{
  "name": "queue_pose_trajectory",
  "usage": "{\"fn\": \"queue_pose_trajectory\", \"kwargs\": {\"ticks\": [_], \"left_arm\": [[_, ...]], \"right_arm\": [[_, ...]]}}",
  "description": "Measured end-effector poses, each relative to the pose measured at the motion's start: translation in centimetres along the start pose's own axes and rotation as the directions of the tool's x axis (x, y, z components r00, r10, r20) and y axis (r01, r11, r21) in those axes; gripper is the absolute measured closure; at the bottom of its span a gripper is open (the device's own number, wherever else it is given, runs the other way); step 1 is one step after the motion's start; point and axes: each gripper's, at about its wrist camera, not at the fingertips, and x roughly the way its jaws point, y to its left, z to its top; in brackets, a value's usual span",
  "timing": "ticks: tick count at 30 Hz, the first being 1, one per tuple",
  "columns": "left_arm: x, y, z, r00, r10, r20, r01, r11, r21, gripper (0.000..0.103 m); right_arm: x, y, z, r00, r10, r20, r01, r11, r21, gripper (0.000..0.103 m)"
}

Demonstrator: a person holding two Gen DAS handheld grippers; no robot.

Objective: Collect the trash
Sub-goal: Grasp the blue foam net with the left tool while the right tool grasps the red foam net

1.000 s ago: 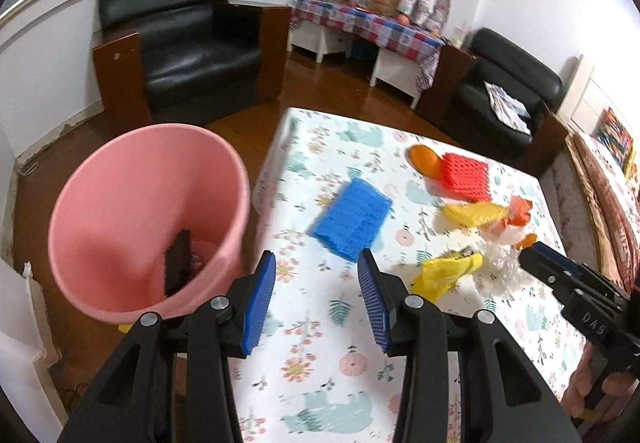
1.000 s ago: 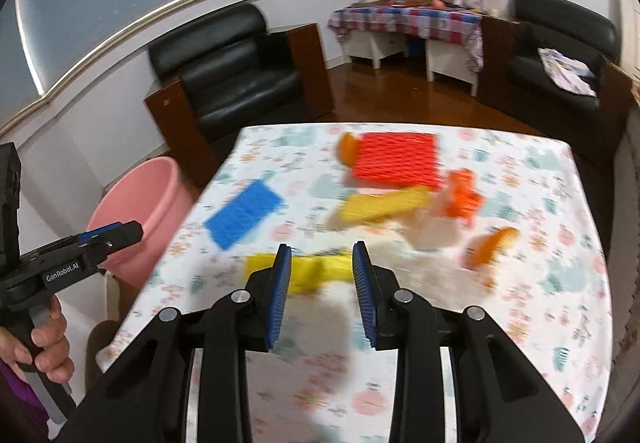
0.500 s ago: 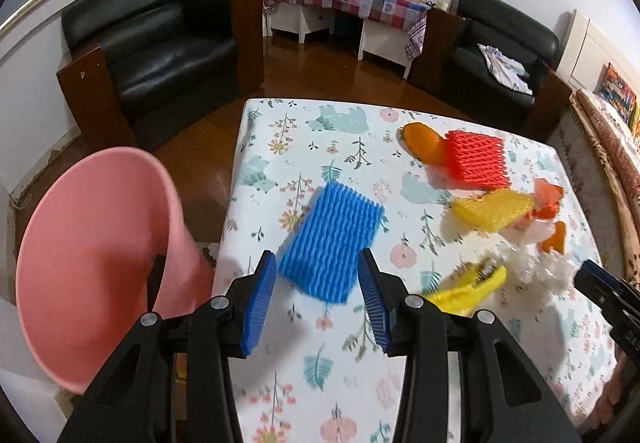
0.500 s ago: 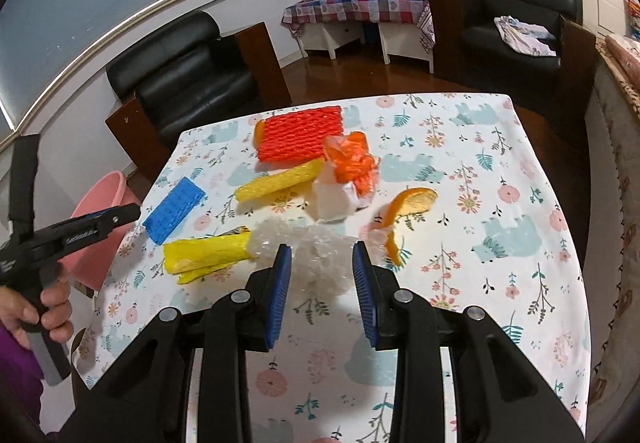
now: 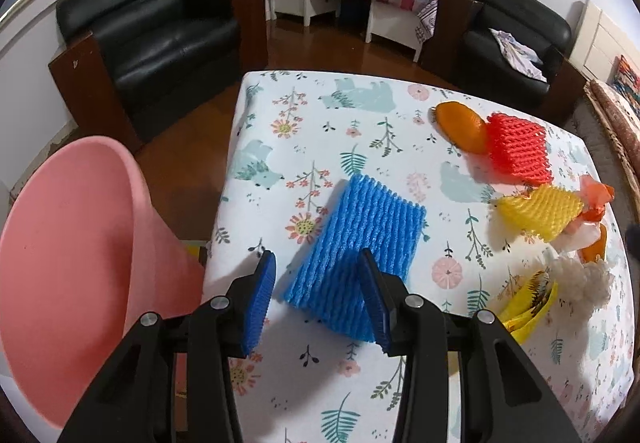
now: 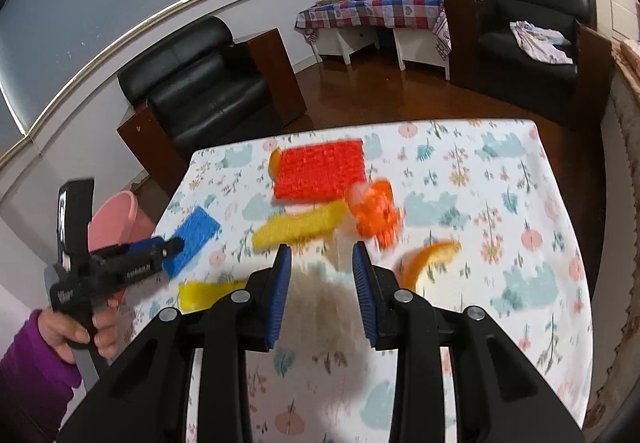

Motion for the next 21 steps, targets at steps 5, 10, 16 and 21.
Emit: {"fn": "queue_pose_trajectory", "kwargs": {"ticks": [5,10,16,21], "left_arm": [[0.0,-0.5,-0.1,0.999,-0.035,0.015,0.035,0.999,0.014,0.085],[-0.7,-0.9,-0.2,0.997,-0.063,0.036,0.062,0.998,0.030,0.097],[-1.8,-0.7,-0.4,0.992,-0.109,0.063,0.109,0.994,0.000,0.097],[-1.9,-0.7,-0.6,0.991,-0.119,0.056,0.120,0.993,-0.013,0.097]], "right_arm": [[1.7,0.1,2.7,1.000,0.006,0.000,-0.006,1.000,-0.010,0.071],[4.4,-0.9,5.2,0.999,0.023,-0.045,-0.022,1.000,0.009,0.071],[7.6,-3.1,7.1,0.992,0.050,-0.115,-0.043,0.997,0.065,0.059],[9.9,-4.5,8.3,0.981,0.104,-0.162,-0.089,0.991,0.098,0.056]]}}
